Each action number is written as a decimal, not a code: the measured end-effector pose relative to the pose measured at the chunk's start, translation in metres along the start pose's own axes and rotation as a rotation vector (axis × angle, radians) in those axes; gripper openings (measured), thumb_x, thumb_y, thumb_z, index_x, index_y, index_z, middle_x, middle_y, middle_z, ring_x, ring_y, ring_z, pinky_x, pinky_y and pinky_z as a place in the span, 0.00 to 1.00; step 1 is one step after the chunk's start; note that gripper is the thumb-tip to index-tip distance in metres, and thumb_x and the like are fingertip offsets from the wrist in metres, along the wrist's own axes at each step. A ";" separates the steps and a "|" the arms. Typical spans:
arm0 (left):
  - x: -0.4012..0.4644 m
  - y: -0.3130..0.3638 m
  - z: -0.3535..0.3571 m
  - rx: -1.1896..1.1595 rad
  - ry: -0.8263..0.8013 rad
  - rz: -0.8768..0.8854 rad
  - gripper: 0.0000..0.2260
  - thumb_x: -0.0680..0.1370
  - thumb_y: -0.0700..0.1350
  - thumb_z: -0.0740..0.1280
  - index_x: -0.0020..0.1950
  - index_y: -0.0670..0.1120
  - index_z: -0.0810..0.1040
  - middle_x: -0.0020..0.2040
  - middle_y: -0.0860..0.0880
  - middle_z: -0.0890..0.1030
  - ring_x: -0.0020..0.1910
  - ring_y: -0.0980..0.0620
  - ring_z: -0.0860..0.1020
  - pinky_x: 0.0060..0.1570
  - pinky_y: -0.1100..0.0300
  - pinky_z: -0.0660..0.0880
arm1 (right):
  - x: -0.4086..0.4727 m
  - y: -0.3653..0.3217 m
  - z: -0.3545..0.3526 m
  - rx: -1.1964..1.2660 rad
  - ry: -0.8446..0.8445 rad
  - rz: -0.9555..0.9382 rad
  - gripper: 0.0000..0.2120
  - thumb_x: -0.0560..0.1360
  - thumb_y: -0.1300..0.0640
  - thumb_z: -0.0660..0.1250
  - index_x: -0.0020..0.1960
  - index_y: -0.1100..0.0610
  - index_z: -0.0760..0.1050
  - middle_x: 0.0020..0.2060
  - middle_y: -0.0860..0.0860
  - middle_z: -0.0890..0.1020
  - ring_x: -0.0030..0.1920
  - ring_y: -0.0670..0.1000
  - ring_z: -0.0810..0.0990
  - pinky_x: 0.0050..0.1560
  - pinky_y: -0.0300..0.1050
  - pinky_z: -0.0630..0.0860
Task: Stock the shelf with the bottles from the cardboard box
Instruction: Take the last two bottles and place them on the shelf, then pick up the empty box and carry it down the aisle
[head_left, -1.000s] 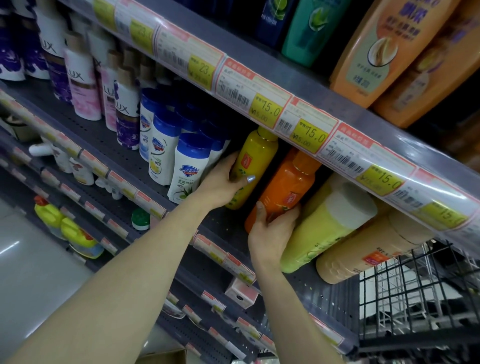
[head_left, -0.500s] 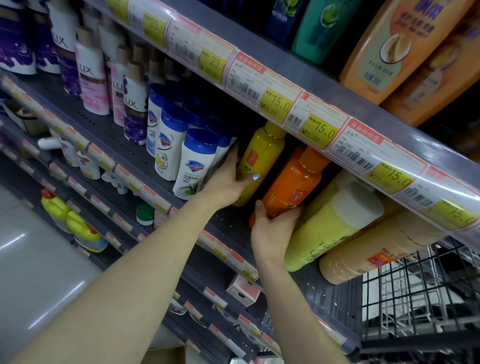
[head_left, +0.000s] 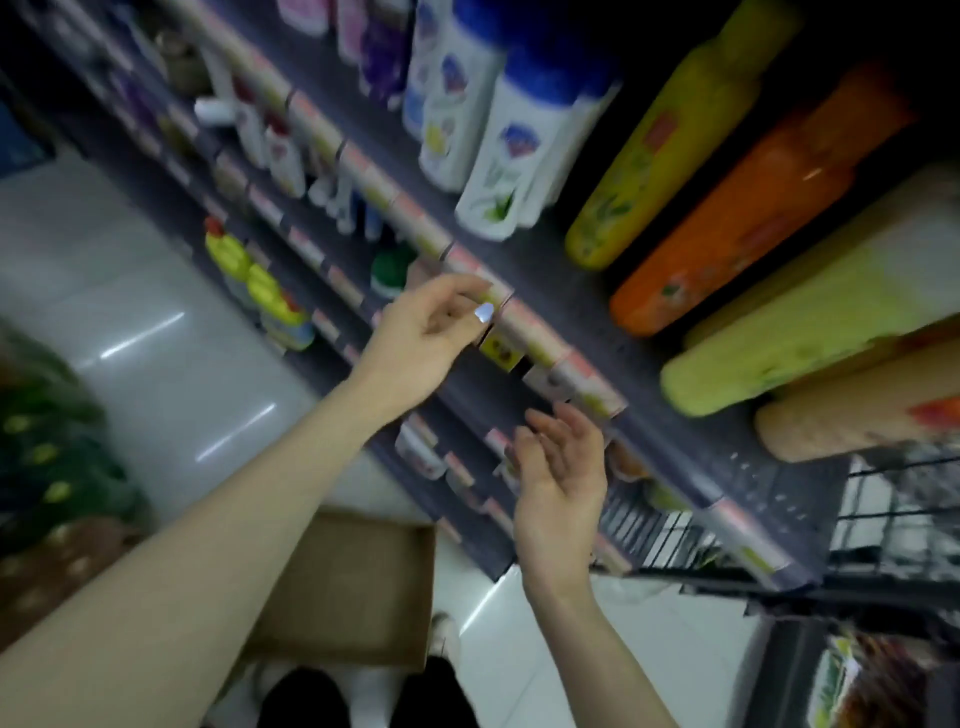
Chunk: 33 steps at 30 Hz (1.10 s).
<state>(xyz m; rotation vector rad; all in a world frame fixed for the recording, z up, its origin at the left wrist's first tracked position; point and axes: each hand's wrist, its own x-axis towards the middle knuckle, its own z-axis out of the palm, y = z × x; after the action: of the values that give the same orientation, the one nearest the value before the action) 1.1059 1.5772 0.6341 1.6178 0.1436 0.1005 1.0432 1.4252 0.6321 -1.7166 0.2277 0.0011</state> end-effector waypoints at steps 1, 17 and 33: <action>-0.017 -0.019 -0.009 0.000 0.010 -0.036 0.08 0.73 0.49 0.67 0.51 0.56 0.78 0.45 0.46 0.80 0.45 0.47 0.80 0.50 0.52 0.76 | -0.007 0.018 0.001 -0.020 -0.040 0.050 0.13 0.76 0.65 0.65 0.57 0.53 0.72 0.47 0.51 0.81 0.48 0.46 0.81 0.52 0.41 0.78; -0.227 -0.473 -0.070 0.455 0.221 -1.101 0.23 0.76 0.49 0.70 0.68 0.44 0.71 0.55 0.49 0.76 0.51 0.48 0.75 0.50 0.54 0.72 | -0.004 0.486 0.024 -0.779 -0.411 0.790 0.23 0.70 0.50 0.72 0.60 0.58 0.71 0.55 0.57 0.81 0.59 0.58 0.78 0.61 0.48 0.72; -0.223 -0.647 -0.089 0.769 0.264 -1.213 0.16 0.79 0.43 0.65 0.66 0.39 0.75 0.62 0.36 0.78 0.53 0.38 0.77 0.53 0.46 0.74 | 0.037 0.664 0.012 -0.961 -0.476 0.837 0.15 0.76 0.57 0.65 0.61 0.62 0.74 0.59 0.58 0.80 0.58 0.60 0.78 0.57 0.50 0.75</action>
<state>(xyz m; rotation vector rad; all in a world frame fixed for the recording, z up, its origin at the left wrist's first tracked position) 0.8523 1.6614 -0.0022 1.9852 1.4694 -0.7593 0.9798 1.3381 -0.0242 -2.3490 0.6388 1.2975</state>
